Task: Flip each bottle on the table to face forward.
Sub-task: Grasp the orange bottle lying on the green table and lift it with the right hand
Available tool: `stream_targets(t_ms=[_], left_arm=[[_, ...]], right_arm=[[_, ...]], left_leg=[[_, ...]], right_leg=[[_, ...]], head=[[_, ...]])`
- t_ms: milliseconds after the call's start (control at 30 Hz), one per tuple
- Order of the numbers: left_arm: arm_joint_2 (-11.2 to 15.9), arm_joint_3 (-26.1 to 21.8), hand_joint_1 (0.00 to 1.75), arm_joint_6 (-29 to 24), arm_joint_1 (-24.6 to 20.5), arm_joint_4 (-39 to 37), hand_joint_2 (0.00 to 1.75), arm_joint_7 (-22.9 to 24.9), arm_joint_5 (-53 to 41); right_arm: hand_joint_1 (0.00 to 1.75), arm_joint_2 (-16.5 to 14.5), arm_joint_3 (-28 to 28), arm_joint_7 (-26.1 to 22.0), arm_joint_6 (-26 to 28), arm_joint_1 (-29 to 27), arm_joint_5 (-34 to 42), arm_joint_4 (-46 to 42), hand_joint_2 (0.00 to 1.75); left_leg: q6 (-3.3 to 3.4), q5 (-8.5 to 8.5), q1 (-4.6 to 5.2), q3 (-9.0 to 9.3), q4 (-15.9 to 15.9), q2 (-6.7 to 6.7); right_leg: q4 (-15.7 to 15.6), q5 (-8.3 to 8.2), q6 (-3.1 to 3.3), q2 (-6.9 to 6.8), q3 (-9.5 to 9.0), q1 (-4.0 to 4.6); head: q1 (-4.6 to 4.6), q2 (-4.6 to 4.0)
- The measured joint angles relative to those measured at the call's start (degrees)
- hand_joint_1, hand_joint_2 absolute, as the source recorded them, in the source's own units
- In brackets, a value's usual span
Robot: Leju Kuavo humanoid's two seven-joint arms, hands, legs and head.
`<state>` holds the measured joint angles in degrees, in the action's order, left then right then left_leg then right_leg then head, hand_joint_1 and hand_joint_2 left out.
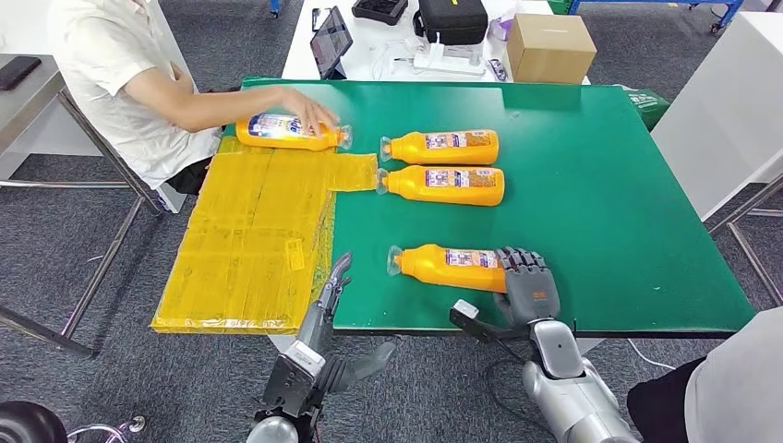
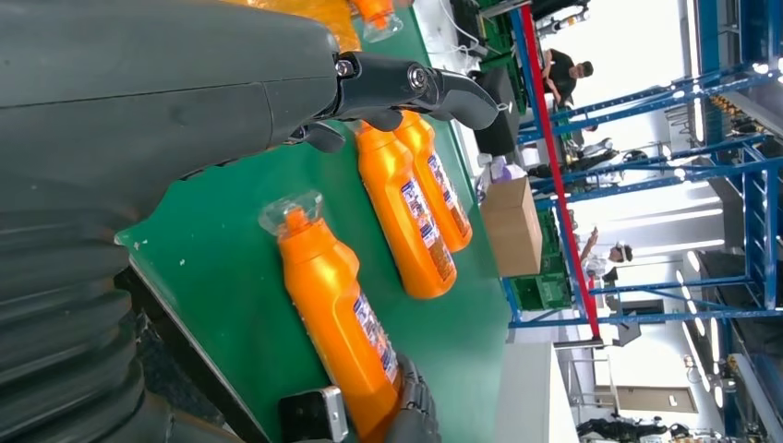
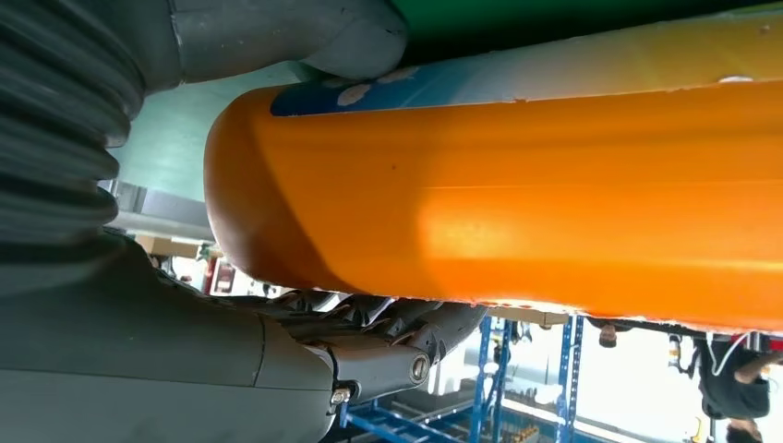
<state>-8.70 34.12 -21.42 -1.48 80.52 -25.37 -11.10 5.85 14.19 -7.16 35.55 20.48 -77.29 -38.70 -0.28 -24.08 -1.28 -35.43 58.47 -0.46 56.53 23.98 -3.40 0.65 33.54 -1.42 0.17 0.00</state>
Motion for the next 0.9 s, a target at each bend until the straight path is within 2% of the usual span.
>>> stream_targets(t_ms=[133,233,267,300,367,400,433,500,667,900], left_arm=[[0.01,0.00,0.00,1.17,0.00,0.04,1.75,0.66,0.55],[0.10,0.07,0.00,4.39,0.02,0.14,1.75,1.71,3.24],[0.14,0.13,0.00,5.58,0.02,0.20,1.75,2.03,4.22],[0.18,0.24,0.00,6.10,0.02,0.26,1.75,2.12,4.64],[0.22,0.43,0.00,6.46,0.02,0.32,1.75,2.21,5.27],[0.24,0.49,0.00,6.48,0.04,0.33,1.75,2.19,5.92],[0.23,0.45,0.00,6.41,0.08,0.33,1.75,2.09,6.91],[0.06,-0.09,0.00,5.79,0.36,0.41,1.75,1.50,11.11],[-0.36,-2.54,0.00,4.35,1.54,0.85,1.75,2.63,25.43],[0.02,-3.55,0.00,5.68,3.03,0.59,1.75,5.05,35.59]], right_arm=[[1.73,0.09,0.17,-2.30,-2.63,0.16,6.30,-0.01,1.75],[1.67,0.15,0.11,-3.69,-5.60,0.48,12.28,-0.14,1.75],[1.60,0.19,0.08,-4.17,-6.52,0.59,14.42,-0.18,1.75],[1.40,0.22,0.05,-4.71,-6.92,0.63,15.88,-0.18,1.75],[1.29,0.23,-0.04,-6.54,-7.64,0.63,19.18,-0.23,1.75],[1.37,0.21,-0.15,-7.75,-8.02,0.58,21.07,-0.33,1.75],[1.58,0.15,-0.27,-8.94,-8.29,0.43,22.81,-0.50,1.75],[1.75,-0.18,-0.68,-11.64,-8.25,-0.33,26.35,-1.41,1.75],[1.75,-2.02,-1.20,-17.53,-6.86,-4.98,35.25,-7.55,1.75],[1.75,-4.14,-0.25,-20.27,-5.65,-10.15,40.51,-15.47,1.75]], left_leg=[[0.00,-0.01,0.00,0.02,0.00,0.00],[0.02,-0.04,0.00,0.12,0.00,0.00],[0.06,-0.09,0.00,0.18,0.00,-0.01],[0.09,-0.13,0.00,0.23,0.00,-0.02],[0.14,-0.19,0.00,0.29,0.00,-0.02],[0.14,-0.19,0.00,0.30,0.00,-0.02],[0.13,-0.19,0.00,0.31,0.00,-0.01],[0.12,-0.18,0.00,0.35,0.00,0.01],[0.11,-0.22,-0.02,0.23,0.00,0.00],[0.11,-0.21,-0.01,-0.13,-0.01,-0.04]], right_leg=[[0.00,0.00,0.00,0.00,-0.01,0.00],[-0.03,0.04,-0.01,0.00,0.10,0.00],[-0.04,0.09,-0.04,0.00,0.16,0.00],[-0.05,0.13,-0.07,0.00,0.22,0.00],[-0.06,0.18,-0.12,0.00,0.04,0.01],[-0.06,0.17,-0.13,0.00,-0.11,0.01],[-0.05,0.15,-0.13,0.00,-0.26,0.01],[-0.05,0.13,-0.12,0.01,-0.40,0.01],[-0.04,0.19,-0.14,0.01,-0.32,0.03],[-0.03,0.20,-0.14,-0.01,-0.03,0.01]], head=[[0.00,0.00],[0.01,0.00],[0.01,0.00],[0.00,0.00],[0.00,0.00],[0.00,0.00],[0.00,0.00],[0.01,0.00],[-0.01,0.00],[0.01,0.00]])
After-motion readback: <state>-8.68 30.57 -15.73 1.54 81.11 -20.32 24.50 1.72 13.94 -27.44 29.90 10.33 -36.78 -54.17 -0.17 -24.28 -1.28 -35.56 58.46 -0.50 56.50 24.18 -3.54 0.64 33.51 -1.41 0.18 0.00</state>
